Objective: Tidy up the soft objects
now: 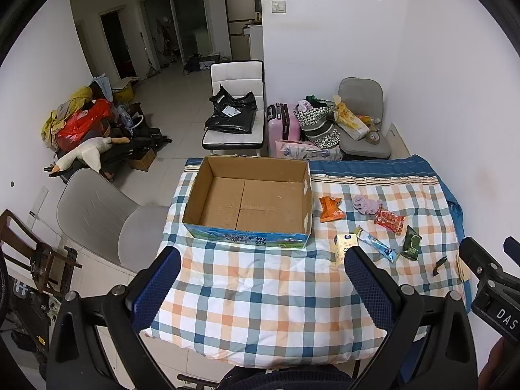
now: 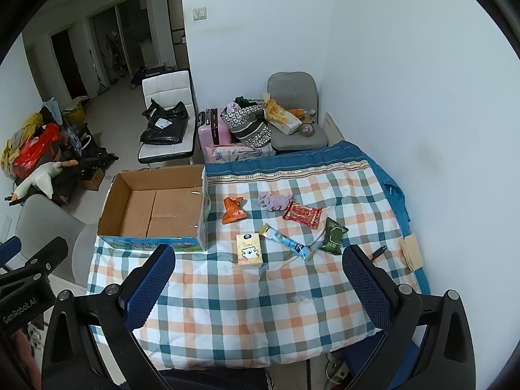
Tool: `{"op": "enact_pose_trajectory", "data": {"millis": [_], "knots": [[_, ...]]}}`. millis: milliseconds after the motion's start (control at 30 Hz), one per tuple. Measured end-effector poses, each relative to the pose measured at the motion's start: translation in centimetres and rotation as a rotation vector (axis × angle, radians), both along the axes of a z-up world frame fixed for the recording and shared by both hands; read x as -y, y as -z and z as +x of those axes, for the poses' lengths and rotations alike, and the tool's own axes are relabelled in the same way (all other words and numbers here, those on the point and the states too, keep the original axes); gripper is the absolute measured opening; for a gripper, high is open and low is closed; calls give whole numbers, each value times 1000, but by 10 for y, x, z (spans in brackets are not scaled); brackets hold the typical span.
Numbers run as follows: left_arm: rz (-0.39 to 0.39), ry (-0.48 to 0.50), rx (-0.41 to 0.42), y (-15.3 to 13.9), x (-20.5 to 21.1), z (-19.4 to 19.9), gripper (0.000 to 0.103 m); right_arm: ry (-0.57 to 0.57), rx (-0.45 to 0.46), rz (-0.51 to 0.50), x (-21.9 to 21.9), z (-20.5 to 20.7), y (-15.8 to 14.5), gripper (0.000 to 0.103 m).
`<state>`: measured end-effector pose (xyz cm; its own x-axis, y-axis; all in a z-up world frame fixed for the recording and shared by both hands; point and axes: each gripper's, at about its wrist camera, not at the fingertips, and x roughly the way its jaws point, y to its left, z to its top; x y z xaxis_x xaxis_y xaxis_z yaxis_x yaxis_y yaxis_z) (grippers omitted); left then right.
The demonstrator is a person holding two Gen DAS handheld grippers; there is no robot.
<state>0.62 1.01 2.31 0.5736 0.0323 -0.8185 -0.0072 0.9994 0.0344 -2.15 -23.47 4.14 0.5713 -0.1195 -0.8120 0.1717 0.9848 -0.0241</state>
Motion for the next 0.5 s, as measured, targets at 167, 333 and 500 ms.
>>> {"op": "enact_pose_trajectory", "data": {"millis": [167,333,500], "knots": [[0,1,-1,1,-1,-1,103,-1,2,-2,-1,-1,1,103],[-7,3,-22,6,-4,7,103,-6,-4,13,1,6,7,103],[-45,18,-22,22,3,29,103,11,-44,41,14,21,30,103]]}}
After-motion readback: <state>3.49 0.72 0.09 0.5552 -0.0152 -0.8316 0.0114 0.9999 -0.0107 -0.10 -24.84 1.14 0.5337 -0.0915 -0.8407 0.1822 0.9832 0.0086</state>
